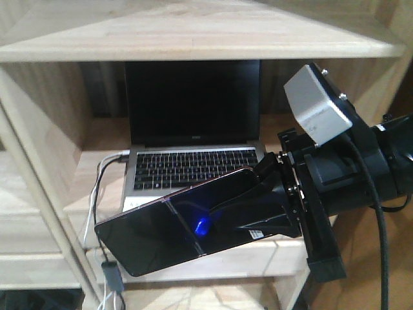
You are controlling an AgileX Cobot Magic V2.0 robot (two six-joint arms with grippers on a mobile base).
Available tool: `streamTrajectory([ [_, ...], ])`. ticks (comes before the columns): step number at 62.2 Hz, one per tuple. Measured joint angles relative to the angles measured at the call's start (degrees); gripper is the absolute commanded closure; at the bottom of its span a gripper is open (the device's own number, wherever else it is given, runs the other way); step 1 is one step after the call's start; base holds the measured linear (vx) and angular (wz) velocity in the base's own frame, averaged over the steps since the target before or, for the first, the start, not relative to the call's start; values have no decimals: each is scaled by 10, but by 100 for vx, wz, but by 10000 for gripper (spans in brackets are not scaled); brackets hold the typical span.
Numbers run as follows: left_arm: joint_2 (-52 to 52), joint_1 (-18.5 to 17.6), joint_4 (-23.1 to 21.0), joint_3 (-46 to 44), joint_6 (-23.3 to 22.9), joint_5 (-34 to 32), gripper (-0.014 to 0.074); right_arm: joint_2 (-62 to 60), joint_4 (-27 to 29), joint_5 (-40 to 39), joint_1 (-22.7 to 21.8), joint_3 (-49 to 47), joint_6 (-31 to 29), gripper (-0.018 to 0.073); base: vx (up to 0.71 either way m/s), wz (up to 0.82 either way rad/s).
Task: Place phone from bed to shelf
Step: 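Hold the phone while the base drives to the wooden shelf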
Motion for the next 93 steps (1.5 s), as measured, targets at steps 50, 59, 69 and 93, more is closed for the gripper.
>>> streamTrajectory([
  [50, 0, 0, 0, 0, 0, 0, 595, 0, 0, 0, 0, 0, 0, 561, 12, 0],
  [59, 0, 0, 0, 0, 0, 0, 595, 0, 0, 0, 0, 0, 0, 561, 7, 0],
  [69, 0, 0, 0, 0, 0, 0, 595, 0, 0, 0, 0, 0, 0, 561, 4, 1],
  [93, 0, 0, 0, 0, 0, 0, 595, 0, 0, 0, 0, 0, 0, 561, 0, 0],
])
